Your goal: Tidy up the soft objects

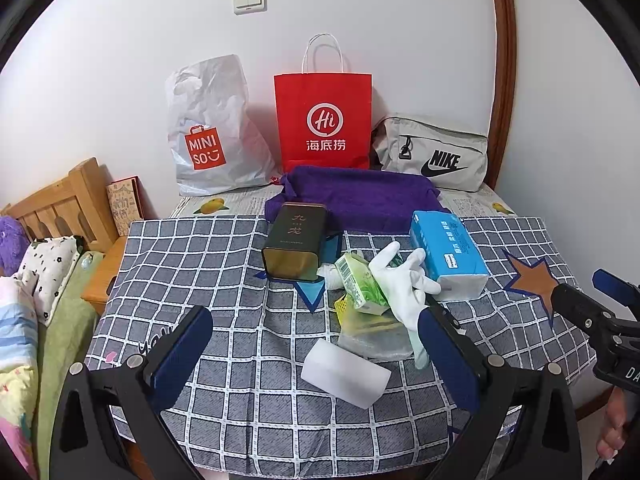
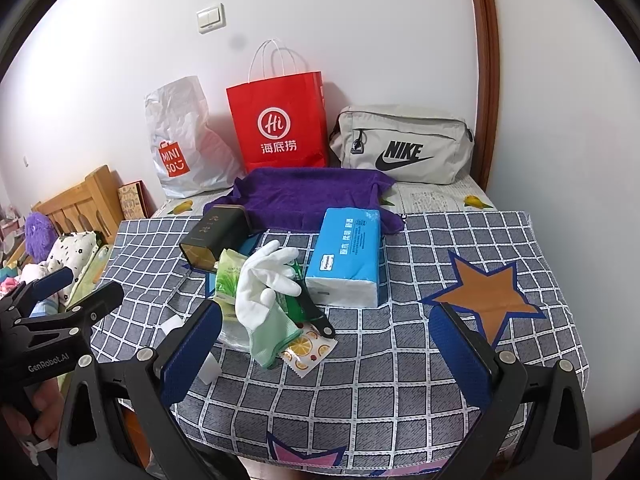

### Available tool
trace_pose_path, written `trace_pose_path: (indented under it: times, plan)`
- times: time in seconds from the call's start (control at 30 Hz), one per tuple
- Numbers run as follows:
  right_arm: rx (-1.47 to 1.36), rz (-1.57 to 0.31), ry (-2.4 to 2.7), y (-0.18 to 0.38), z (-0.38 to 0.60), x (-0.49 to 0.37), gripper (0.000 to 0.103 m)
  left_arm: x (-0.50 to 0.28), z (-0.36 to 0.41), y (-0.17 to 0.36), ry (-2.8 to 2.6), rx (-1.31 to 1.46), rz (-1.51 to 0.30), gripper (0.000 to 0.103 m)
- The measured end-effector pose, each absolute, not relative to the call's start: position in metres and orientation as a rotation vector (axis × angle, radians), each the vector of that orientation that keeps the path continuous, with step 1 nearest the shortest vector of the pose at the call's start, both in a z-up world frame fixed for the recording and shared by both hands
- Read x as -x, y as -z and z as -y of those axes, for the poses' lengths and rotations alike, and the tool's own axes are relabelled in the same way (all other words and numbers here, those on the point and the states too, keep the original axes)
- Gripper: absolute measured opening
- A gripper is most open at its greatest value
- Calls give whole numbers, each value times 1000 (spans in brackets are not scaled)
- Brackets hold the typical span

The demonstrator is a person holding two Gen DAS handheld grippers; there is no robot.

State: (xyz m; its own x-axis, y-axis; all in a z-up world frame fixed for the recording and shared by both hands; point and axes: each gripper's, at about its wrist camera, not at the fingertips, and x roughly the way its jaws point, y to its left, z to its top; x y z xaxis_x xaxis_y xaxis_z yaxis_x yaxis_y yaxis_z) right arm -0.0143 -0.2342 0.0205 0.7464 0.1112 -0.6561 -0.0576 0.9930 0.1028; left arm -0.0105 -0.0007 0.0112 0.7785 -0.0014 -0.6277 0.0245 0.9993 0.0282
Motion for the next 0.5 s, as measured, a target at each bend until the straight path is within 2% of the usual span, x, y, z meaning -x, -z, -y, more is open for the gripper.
trace_pose_path:
  times: [0.5]
  plan:
    - [-76,-722,-93,-23,234,15,103,11,3,-11,11,-33,-680,103]
